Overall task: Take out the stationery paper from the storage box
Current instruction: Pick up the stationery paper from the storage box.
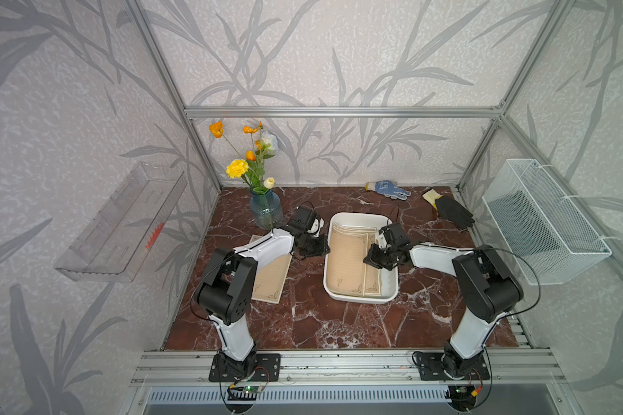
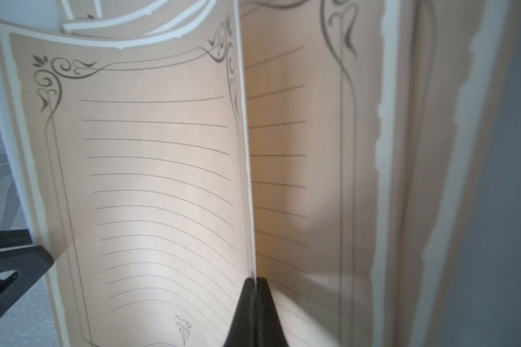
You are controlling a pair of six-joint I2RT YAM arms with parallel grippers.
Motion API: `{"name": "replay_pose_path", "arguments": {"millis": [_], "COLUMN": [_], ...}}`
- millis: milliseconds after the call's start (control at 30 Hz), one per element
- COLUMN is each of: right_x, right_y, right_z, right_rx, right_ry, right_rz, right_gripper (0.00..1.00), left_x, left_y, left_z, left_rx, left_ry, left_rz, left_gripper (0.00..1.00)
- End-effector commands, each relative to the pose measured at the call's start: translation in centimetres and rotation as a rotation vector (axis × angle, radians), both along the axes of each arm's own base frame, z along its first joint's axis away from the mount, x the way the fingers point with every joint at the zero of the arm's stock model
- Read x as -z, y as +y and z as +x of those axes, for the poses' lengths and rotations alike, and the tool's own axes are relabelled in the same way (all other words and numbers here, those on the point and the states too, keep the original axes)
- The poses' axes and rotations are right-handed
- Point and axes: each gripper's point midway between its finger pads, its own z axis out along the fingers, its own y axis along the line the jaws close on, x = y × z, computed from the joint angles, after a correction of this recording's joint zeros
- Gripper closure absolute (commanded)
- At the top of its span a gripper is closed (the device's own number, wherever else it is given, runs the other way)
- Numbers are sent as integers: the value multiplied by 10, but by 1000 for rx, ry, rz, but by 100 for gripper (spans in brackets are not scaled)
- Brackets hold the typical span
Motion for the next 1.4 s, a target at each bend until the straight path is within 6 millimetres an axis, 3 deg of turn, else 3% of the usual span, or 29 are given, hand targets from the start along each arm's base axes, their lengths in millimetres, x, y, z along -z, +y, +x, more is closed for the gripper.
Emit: {"name": "replay_pose_path", "arguments": {"millis": [0,267,600,767,900,1100,1267,1367], "right_x": [-43,-111,-222,-282,-321,-349,-363,-360], "right_y": [-4,7,25,25,20,22,24,22], "right_z": [4,-9,-40,-60,-79,-99,-106,-104], "right_rx": [-17,-121,-337,-406,-450,-516,-525,-513], "right_ry": [-96,-240,-485,-644,-799,-885,-912,-912], "right_rz": [15,117,271,341,367,446,504,488], "right_gripper": [100,100,100,100,100,100,100,100], "left_x": [-31,-80,-148,-180,-206,-226,-217,-223], "left_y": [4,0,-24,-12,-6,-20,-23,-25], "left_z": [3,8,0,1,-10,-39,-40,-40], "left_rx": [-12,27,212,222,282,425,431,439], "left_ry": [-73,-208,-336,-392,-424,-423,-377,-365], "left_rz": [1,-47,-320,-493,-650,-788,-803,-844], "left_gripper": [66,61,56,49,42,41,44,53]}}
